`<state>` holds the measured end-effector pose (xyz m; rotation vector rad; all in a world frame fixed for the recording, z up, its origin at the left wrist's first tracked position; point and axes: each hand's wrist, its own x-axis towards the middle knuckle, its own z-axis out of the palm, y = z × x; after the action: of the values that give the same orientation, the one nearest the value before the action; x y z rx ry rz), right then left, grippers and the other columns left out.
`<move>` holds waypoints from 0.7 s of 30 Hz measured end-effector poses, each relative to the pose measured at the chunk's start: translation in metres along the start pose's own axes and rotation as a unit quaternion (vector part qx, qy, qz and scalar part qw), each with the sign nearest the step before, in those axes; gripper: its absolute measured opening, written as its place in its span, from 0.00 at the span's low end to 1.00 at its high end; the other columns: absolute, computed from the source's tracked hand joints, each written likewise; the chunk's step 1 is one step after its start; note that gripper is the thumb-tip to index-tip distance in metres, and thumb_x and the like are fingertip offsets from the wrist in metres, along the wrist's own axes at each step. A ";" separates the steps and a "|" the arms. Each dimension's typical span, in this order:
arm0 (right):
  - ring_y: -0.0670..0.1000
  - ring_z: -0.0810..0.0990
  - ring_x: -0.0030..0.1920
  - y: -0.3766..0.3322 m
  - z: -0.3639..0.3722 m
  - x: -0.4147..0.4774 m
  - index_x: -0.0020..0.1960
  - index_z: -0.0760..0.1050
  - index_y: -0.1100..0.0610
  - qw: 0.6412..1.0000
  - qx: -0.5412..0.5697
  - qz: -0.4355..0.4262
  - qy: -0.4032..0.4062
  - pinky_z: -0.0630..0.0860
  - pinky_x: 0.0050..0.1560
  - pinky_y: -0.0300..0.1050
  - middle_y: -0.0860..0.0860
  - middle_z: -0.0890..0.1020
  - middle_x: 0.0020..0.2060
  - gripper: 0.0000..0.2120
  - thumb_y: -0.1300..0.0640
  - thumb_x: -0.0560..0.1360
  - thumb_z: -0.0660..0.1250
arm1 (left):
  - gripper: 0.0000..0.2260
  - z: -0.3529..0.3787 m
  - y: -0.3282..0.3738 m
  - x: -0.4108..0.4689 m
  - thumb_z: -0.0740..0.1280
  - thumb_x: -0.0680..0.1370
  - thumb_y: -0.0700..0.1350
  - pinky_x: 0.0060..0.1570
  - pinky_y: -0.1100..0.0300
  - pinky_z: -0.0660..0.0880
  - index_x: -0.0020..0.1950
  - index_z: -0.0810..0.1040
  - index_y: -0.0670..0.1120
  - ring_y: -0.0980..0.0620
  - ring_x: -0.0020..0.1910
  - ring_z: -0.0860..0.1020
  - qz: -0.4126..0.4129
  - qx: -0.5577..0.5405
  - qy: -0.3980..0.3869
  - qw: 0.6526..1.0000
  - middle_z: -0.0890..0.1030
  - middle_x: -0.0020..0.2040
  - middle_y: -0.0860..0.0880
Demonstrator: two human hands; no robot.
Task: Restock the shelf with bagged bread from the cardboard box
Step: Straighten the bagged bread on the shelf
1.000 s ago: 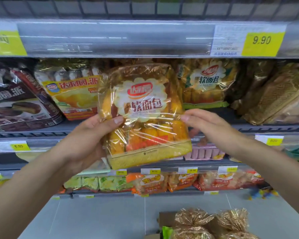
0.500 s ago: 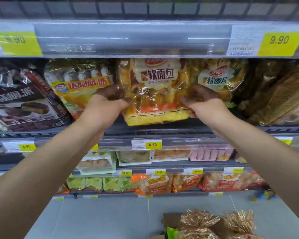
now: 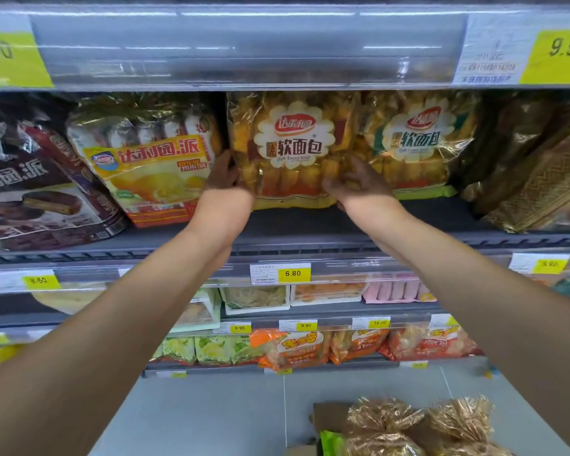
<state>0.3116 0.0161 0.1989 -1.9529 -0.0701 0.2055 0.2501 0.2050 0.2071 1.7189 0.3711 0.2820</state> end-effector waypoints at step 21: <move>0.53 0.73 0.69 -0.002 0.001 0.011 0.73 0.70 0.52 0.996 -0.086 -0.026 0.005 0.70 0.67 0.47 0.50 0.75 0.70 0.26 0.44 0.78 0.66 | 0.22 0.022 0.004 -0.003 0.66 0.79 0.40 0.52 0.62 0.74 0.73 0.67 0.45 0.50 0.58 0.78 -0.045 0.062 0.020 0.997 0.78 0.60 0.50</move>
<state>0.3222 0.0197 0.1991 -2.1199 -0.1366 0.1594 0.2564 0.1828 0.2071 1.8145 0.5039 0.2313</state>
